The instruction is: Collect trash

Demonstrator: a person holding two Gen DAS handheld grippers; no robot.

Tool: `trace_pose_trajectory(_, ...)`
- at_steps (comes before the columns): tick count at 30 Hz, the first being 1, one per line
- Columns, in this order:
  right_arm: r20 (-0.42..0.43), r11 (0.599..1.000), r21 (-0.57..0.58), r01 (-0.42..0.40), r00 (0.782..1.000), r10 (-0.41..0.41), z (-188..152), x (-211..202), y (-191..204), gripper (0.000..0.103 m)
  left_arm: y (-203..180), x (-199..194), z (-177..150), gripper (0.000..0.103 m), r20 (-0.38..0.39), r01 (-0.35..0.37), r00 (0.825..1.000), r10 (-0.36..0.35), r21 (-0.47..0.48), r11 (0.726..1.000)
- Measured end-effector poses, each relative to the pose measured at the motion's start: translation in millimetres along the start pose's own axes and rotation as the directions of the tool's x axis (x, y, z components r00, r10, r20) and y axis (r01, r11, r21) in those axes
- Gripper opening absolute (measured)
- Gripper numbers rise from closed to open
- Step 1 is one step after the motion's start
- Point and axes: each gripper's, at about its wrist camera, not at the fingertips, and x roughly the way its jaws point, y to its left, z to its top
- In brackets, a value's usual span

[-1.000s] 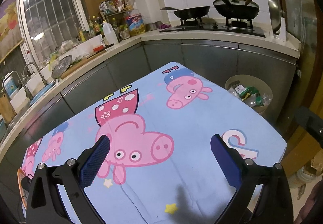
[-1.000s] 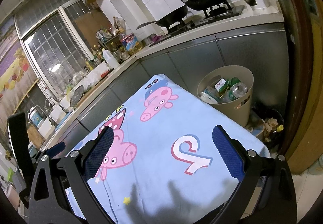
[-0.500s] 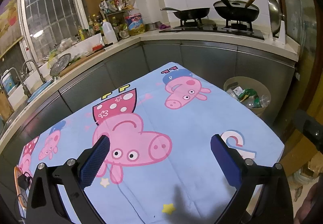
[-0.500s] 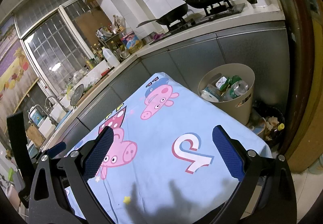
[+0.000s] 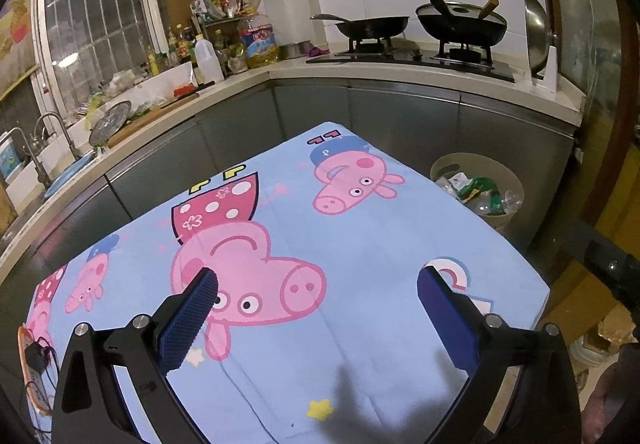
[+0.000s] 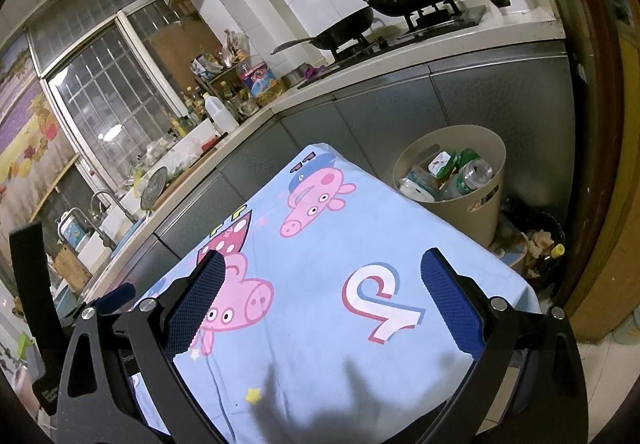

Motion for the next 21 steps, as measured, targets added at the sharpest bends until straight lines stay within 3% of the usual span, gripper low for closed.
trace_pose_trajectory(21,-0.002,1.000,0.000,-0.001,1.000,0.001,-4.2,-0.5,2.6,0.097,-1.7,8.8,-6.9,0.099,-0.024,0.016,1.000,-0.016,0.001,1.000)
